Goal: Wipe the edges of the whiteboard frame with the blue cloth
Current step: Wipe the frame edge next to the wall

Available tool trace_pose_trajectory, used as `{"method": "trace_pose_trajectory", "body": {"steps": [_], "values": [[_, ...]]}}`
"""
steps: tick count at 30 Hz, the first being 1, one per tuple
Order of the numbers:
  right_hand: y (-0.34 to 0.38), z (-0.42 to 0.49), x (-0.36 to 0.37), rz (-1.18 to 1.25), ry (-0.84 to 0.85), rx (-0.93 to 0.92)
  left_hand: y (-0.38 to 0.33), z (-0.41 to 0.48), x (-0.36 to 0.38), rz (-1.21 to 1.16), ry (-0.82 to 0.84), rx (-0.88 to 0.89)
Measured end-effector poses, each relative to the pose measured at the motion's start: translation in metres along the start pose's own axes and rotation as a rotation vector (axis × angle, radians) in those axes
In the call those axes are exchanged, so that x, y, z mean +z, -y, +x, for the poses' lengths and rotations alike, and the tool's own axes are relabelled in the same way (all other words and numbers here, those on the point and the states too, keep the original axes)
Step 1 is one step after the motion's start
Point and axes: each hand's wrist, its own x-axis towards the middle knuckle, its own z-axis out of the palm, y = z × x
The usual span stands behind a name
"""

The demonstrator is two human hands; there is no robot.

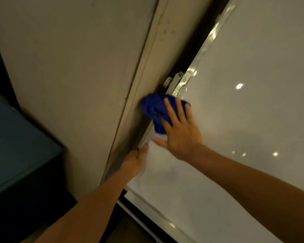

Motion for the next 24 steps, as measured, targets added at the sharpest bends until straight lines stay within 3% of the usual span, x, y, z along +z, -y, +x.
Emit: {"method": "trace_pose_trajectory", "body": {"steps": [3,5,9,15,19,22,24], "values": [[0.034,-0.020,0.022,-0.060,0.168,-0.245,-0.011,0.002,0.003,-0.141,0.005,0.151],[0.019,-0.007,0.012,-0.089,0.126,-0.217,-0.018,0.001,-0.005,-0.093,0.016,0.160],[-0.030,0.016,-0.014,-0.118,-0.017,0.011,-0.035,0.001,-0.016,0.050,0.008,0.116],[0.009,-0.011,0.005,-0.057,0.101,-0.138,-0.057,-0.007,-0.019,0.106,-0.053,0.301],[-0.044,0.008,-0.031,-0.001,-0.101,0.140,-0.096,-0.016,-0.031,0.201,-0.136,0.408],[-0.103,0.036,-0.071,0.096,-0.243,0.420,-0.146,-0.021,-0.028,0.180,-0.322,0.703],[-0.140,0.059,-0.098,0.130,-0.302,0.492,-0.189,-0.024,-0.028,0.212,-0.457,0.912]]}}
